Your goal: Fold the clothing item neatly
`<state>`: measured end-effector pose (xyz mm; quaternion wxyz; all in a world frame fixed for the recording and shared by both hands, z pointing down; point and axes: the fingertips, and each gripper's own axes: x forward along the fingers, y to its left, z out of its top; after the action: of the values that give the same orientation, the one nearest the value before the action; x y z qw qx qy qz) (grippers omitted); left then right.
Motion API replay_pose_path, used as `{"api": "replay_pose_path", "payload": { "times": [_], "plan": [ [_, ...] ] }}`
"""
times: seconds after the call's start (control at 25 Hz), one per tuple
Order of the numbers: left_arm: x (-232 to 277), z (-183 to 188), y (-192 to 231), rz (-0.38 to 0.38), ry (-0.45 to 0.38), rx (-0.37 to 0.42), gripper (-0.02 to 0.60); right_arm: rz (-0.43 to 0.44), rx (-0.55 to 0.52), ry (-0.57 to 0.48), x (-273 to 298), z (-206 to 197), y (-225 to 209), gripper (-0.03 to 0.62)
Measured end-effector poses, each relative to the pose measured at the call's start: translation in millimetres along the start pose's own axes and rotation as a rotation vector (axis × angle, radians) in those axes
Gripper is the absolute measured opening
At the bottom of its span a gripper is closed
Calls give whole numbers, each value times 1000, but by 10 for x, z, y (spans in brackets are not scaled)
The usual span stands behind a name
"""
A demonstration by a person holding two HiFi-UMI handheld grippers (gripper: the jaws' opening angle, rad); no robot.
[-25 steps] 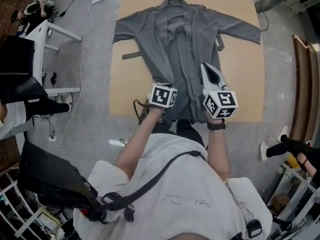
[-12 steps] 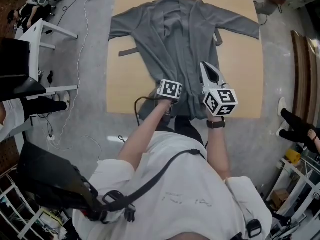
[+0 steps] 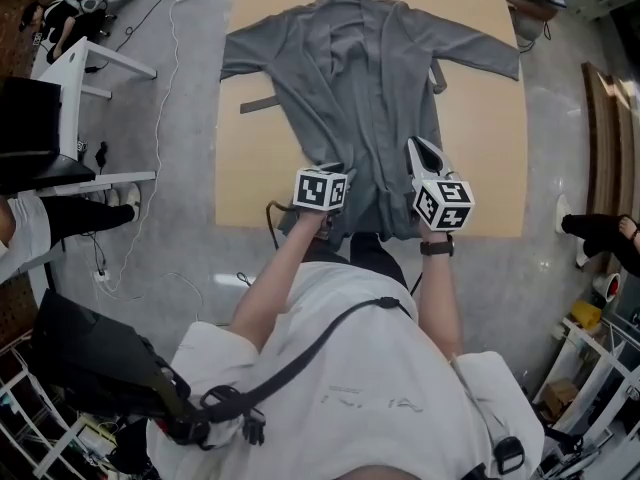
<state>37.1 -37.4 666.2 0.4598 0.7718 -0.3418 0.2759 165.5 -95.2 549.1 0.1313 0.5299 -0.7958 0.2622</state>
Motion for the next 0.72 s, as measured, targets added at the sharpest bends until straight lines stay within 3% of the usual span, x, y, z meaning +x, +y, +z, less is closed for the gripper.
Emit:
{"api": "replay_pose_path", "payload": {
  "times": [0.32,0.52,0.72],
  "plan": [
    [-395,272,-8,4,-104,37,129,3,-102,201,317,-865,-80,53],
    [-502,365,-19,22,-171,90,123,-2,-129,263,474,-1162,-128,58],
    [-535,291,20,35,-165,86,14,-6,-176,331,600,-1443,-163,67]
  ]
}}
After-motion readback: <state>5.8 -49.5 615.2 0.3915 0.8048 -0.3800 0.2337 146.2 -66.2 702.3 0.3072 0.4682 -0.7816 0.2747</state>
